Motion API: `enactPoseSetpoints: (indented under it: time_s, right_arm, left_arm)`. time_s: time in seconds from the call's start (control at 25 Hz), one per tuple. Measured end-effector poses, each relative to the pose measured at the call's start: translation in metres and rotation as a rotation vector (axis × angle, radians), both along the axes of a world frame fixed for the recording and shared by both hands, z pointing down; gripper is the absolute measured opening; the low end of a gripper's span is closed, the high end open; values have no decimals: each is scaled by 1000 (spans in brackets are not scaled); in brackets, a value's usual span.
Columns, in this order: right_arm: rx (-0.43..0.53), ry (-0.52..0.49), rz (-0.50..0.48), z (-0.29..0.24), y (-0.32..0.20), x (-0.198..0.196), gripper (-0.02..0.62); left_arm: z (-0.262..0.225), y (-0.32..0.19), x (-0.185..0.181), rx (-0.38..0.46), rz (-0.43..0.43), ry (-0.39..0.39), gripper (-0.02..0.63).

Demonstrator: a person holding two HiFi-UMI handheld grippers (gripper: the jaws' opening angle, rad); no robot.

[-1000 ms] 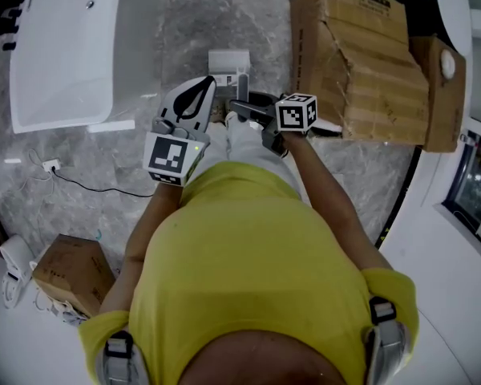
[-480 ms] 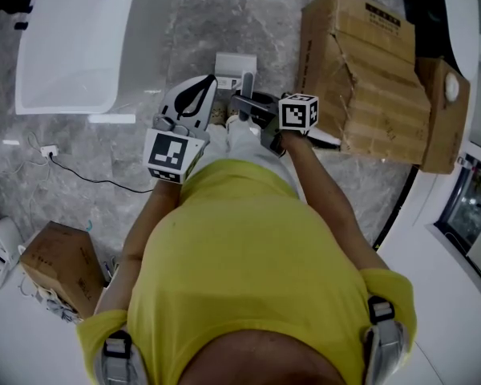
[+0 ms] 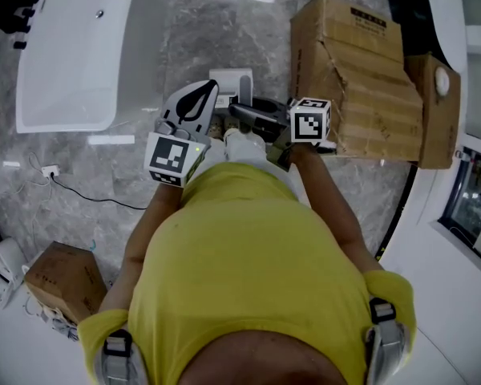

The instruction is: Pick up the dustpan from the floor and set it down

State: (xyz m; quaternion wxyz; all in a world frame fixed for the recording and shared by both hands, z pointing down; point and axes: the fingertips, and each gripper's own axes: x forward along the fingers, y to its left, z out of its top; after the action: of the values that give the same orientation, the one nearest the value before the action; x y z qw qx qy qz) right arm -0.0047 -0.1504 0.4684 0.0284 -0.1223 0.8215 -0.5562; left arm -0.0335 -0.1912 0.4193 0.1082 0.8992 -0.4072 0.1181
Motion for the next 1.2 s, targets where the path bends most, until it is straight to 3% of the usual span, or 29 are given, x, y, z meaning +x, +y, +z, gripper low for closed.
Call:
enactPoseSetpoints:
  time_s: [0.68, 1.2]
  right_arm:
    - [121, -54, 21, -106, 12, 4, 172]
    - [107, -2, 4, -91, 6, 6, 175]
  left_arm:
    - [-18, -3, -5, 41, 7, 20, 2]
    - [-17, -1, -6, 31, -7, 15, 2]
